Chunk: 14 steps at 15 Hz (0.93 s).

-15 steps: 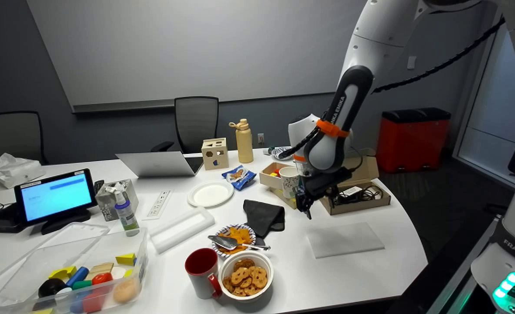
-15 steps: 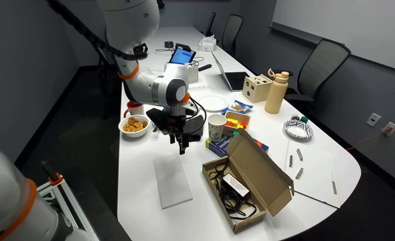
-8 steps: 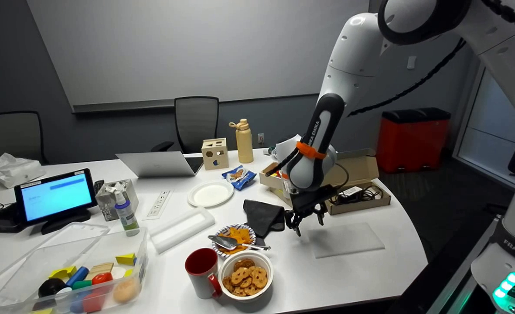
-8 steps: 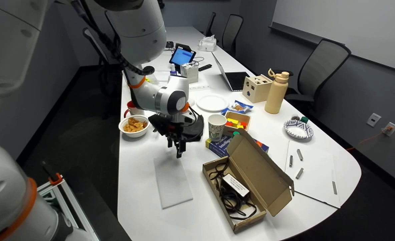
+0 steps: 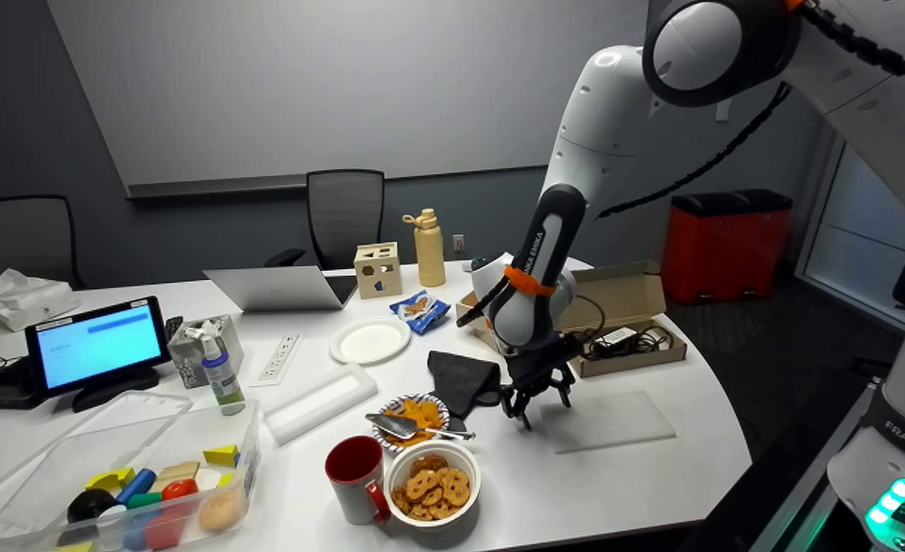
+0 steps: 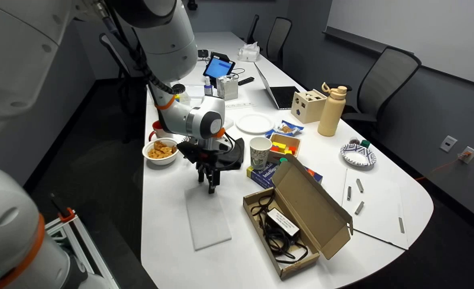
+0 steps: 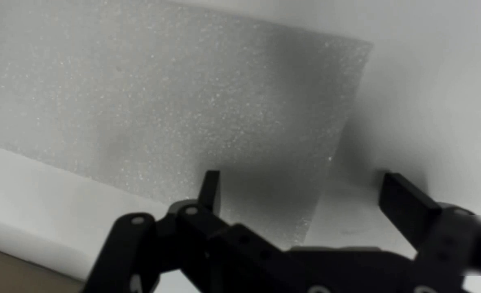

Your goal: Put the white foam in the brown box.

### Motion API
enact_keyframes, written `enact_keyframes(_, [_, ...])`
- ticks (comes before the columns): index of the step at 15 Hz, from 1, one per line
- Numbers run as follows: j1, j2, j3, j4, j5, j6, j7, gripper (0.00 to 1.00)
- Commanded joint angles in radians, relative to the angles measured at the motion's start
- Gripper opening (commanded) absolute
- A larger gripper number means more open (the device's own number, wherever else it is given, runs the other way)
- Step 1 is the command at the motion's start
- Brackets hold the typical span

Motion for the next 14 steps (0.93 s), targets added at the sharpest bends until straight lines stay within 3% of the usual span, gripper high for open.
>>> enact_keyframes(1, [0.031, 0.029, -0.028, 0.049, 0.013, -0.085, 0.020, 1.00])
enact_keyframes(6, [0.032, 0.034, -0.032, 0.068, 0.012, -0.157, 0.046, 1.00])
enact_keyframes(12, [0.031, 0.022, -0.034, 0.052, 0.008, -0.147, 0.085, 1.00])
enact_keyframes(13, [0.033, 0.021, -0.036, 0.051, 0.005, -0.142, 0.091, 0.95])
enact_keyframes(14, [0.036, 0.024, -0.038, 0.054, 0.002, -0.146, 0.097, 0.73])
